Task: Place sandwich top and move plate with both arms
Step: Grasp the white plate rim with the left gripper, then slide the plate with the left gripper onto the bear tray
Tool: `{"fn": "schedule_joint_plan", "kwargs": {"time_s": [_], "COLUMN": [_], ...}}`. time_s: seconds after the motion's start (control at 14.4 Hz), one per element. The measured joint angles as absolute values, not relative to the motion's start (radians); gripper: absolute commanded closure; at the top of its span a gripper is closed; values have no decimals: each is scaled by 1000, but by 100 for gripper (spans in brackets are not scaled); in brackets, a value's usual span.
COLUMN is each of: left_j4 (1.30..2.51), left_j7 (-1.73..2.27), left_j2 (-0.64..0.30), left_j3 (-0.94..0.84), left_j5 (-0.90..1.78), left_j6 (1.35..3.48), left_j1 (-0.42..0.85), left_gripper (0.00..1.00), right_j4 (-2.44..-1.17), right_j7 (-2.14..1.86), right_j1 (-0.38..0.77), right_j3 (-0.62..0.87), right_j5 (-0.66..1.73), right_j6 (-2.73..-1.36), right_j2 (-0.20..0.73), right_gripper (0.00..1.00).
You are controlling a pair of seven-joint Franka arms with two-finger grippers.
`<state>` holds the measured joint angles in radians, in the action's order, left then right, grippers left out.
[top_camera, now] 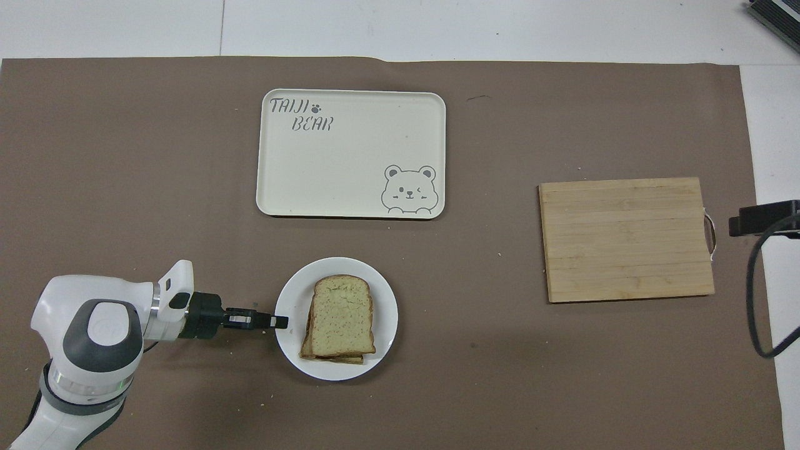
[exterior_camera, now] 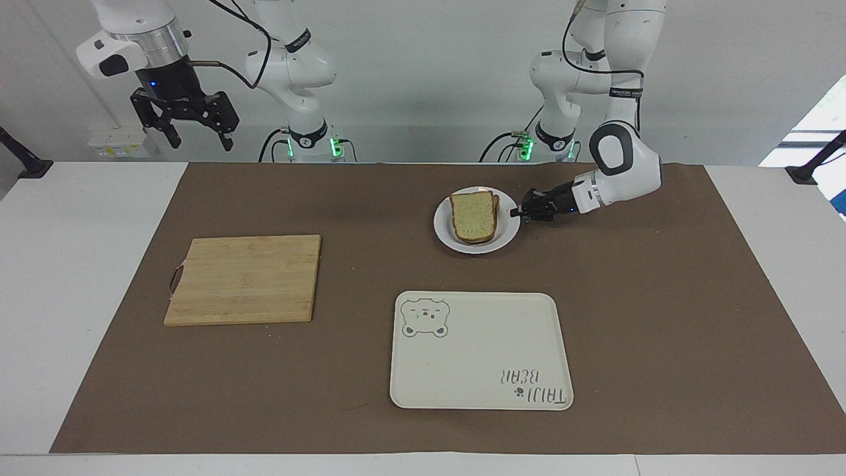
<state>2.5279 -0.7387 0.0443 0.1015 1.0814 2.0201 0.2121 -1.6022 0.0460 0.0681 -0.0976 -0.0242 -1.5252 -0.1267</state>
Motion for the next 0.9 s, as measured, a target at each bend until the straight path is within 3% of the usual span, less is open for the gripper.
{"fn": "schedule_joint_plan", "kwargs": {"time_s": [0.55, 0.9], "left_j4": [2410, 2286], "left_j7": [-649, -552], "left_j2": [29, -28], "left_j3": [105, 103], "left_j5": [1081, 1081], "left_j6": [1858, 1816], "left_j1": [113, 100], "left_gripper": [100, 100], "right_j4": [-1603, -1603], "right_j7": [46, 46], "right_j1": [68, 68], "right_j3": [-98, -98], "right_j5": [-24, -24], "right_j6": [-1525, -1525], "right_j2": [-127, -127], "right_gripper": [0, 0]}}
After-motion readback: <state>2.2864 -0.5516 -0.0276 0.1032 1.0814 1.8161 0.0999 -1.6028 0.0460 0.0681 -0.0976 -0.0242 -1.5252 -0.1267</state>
